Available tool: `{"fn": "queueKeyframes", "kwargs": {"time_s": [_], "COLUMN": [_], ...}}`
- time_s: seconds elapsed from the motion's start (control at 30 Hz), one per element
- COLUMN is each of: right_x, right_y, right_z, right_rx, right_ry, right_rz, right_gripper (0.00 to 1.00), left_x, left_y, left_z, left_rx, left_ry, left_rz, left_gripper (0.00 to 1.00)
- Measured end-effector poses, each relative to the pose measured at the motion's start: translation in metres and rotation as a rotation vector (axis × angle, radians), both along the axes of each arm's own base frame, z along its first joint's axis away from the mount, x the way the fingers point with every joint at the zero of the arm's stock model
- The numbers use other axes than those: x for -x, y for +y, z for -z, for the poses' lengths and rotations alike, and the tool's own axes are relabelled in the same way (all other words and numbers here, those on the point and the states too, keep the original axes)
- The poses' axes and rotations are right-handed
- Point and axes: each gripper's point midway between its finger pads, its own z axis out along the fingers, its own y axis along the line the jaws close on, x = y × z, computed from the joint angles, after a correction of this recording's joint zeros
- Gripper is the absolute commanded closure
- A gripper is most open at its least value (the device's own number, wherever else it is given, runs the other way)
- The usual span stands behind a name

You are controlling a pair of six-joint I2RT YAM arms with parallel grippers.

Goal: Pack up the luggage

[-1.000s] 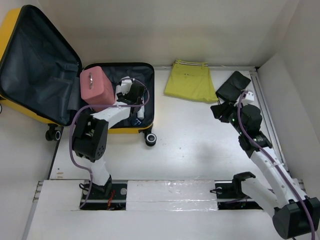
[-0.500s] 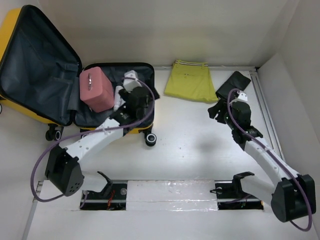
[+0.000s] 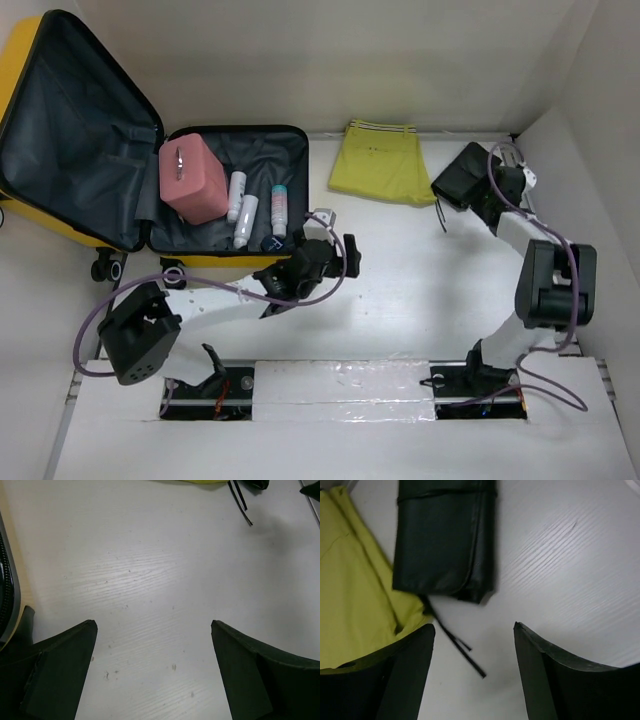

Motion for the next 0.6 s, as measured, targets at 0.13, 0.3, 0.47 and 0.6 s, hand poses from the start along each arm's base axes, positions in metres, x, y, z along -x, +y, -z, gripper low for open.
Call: {"fn": "queueKeyframes", "kwargs": {"time_s": [0.13, 0.3, 0.47, 0.6], "right_x": [-0.028, -0.061, -0.068, -0.088], "right_y": [-0.033, -0.045, -0.045, -0.047], "right_z": [0.023, 0.054, 0.060, 0.050], "right_rx": [-0.041, -0.122, -0.159, -0.170], "right_ry": [0.044, 0.091, 0.130, 0.140], "right_rz": [0.066, 0.041, 0.026, 0.011], "right_gripper": [0.37, 0.41, 0.44, 0.54], "left_x": [0.008, 0.015, 0.026, 0.028], "left_y": [0.002, 0.006, 0.019, 0.029], "left_z": [-0.001, -0.047, -0.072, -0.086], "left_rx": [0.024, 0.143, 0.216, 0.247], "left_ry": [-0.017, -0.126, -0.183, -0.209], "left_rz": [0.044, 0.078, 0.090, 0.076], "left_gripper": [0.07, 0.07, 0.07, 0.07]}}
